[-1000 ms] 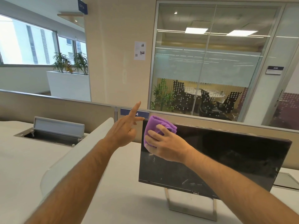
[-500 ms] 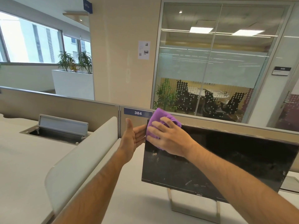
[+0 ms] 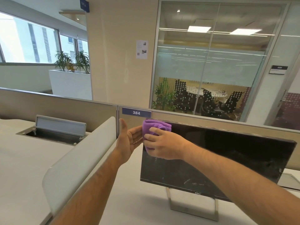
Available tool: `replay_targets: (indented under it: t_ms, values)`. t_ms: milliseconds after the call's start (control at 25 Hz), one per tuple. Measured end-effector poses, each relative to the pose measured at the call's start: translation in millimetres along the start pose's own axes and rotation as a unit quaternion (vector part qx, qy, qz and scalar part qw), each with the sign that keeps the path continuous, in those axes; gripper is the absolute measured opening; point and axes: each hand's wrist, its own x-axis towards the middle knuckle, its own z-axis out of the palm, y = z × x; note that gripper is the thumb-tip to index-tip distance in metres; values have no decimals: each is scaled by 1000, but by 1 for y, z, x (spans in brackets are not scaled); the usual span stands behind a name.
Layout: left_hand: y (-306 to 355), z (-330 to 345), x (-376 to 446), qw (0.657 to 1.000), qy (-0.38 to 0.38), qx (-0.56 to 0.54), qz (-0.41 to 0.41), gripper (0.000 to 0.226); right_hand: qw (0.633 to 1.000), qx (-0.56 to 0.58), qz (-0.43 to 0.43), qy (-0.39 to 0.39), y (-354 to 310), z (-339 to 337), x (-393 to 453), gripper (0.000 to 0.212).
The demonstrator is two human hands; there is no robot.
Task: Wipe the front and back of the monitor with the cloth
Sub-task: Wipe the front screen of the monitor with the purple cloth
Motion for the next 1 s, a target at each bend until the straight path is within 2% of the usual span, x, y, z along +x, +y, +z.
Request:
replay_targets:
  t_ms: [40,80,200,240,320,360,400,520,560,720,760,880,920,1000]
  values:
    - [0,0,0,1000,1,0,1,92,1000,-8,-20,-18,-2,-1,-3,45]
    - [0,1,0,1000,3,-2,2,90,1000,-10,-6,-22,0,0,-4,45]
    - [-2,1,0,1000,15,-10,0,89,991,31,126,13,2,0,-9,41]
    - [-3,2,0,1000,17,-11,1,89,993,24,113,9,-6,3,-9,42]
    - [-3,3,-2,1000,20,-2,4,89,999,-3,16,-34,-26,10,-13,49]
    - [-3,4,-3,1000,22,3,5,89,999,-8,-3,-43,-31,10,-15,51]
    - [-3,4,-4,1000,24,5,6,88,999,-6,16,-38,-30,9,-16,51]
    - [0,6,-4,999,40,9,4,86,987,41,156,14,-17,6,-16,46]
    - [0,7,-4,999,45,9,2,86,984,51,169,18,-17,7,-15,47]
    - [-1,7,-5,999,51,12,-8,95,999,24,28,-14,-39,13,-13,50]
    - [-1,7,-6,999,51,14,-8,97,999,24,44,-12,-37,13,-11,50]
    - [-1,7,-5,999,45,10,-4,94,981,76,180,20,-25,7,-5,46]
    - [0,7,-5,999,44,9,-3,92,983,69,168,15,-26,8,-3,45]
    - [-1,7,-5,999,49,12,-3,90,998,34,52,-17,-39,13,-3,45]
